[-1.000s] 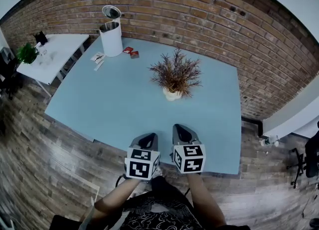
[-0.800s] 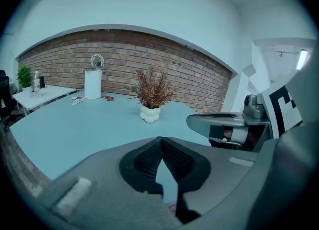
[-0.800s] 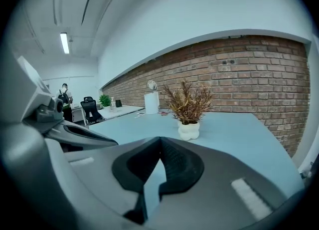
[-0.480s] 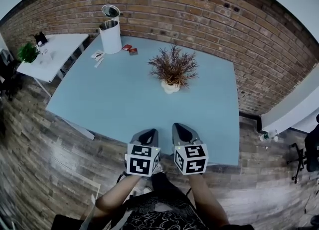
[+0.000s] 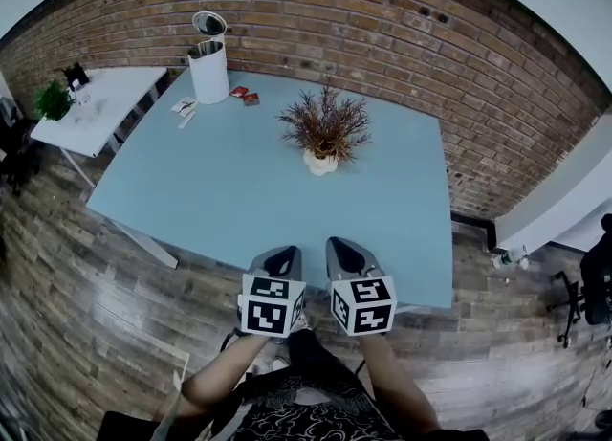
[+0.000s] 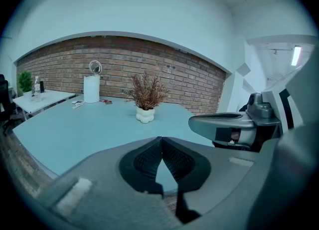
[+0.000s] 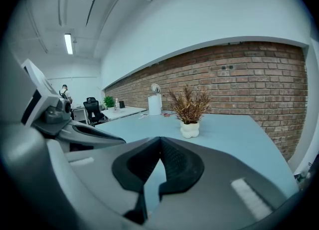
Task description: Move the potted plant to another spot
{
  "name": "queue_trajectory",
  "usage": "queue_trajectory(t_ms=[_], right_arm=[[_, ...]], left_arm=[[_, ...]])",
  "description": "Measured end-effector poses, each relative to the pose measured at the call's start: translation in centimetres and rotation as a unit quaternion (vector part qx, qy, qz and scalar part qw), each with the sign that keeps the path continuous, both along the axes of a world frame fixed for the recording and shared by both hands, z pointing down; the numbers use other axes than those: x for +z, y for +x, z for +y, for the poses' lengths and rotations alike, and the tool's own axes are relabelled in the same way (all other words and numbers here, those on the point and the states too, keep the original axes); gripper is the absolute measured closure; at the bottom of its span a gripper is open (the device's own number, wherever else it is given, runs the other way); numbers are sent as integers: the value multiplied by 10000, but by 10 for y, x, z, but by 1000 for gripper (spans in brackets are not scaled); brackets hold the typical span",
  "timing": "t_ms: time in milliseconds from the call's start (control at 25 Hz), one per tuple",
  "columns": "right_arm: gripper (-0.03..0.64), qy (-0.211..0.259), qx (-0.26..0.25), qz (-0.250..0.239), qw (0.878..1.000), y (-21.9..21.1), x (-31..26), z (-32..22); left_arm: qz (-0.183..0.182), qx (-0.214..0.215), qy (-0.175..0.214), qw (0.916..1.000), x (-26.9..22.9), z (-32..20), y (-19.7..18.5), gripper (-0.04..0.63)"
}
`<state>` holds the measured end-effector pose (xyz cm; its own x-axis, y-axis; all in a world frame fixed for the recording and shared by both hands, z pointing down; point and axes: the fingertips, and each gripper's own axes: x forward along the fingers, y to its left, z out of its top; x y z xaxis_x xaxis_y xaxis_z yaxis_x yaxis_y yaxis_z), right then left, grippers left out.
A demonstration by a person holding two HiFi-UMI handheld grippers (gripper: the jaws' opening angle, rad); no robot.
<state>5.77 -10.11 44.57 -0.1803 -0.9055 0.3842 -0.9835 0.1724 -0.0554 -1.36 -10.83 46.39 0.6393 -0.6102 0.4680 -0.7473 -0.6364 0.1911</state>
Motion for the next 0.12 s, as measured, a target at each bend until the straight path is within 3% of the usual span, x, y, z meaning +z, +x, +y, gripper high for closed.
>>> queue_trajectory(t_ms=[120], right_arm=[[611,1,-21,2,10000,-3,-1,5]], left_arm=[[3,8,13,10000,-2,5,-1,595]])
